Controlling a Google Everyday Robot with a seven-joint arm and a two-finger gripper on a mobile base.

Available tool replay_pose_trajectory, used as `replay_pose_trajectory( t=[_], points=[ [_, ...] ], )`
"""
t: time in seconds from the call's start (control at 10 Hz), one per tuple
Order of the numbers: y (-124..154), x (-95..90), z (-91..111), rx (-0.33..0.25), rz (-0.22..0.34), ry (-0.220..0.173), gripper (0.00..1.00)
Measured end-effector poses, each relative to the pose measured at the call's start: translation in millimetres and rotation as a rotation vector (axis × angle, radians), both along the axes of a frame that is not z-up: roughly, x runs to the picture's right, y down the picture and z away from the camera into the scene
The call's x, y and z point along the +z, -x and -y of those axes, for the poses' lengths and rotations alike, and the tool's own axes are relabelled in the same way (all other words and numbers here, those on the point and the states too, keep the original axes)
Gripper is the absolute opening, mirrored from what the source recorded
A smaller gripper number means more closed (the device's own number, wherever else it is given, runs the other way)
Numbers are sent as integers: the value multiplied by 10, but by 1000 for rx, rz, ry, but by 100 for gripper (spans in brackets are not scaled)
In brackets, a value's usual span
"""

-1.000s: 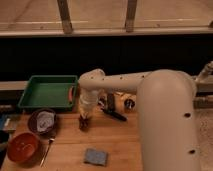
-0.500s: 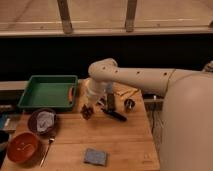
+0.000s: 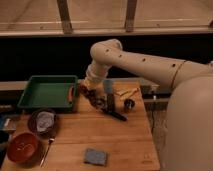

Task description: Place grapes in tray

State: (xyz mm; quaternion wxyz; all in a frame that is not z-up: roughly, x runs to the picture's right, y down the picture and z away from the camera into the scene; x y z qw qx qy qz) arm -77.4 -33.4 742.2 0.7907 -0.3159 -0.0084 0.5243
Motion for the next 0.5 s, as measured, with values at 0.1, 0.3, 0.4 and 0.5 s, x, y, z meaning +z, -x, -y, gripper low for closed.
replay_pose_trajectory(
  t=[0.1,0.3,0.4,0.5],
  points=[
    [17,-81,289,-2,10,-32,0],
    [165,-186,780,-10,47,-79,0],
    [323,-214,1048,-15,80,-102,0],
    [492,-216,1212,-20,114,-114,0]
  ],
)
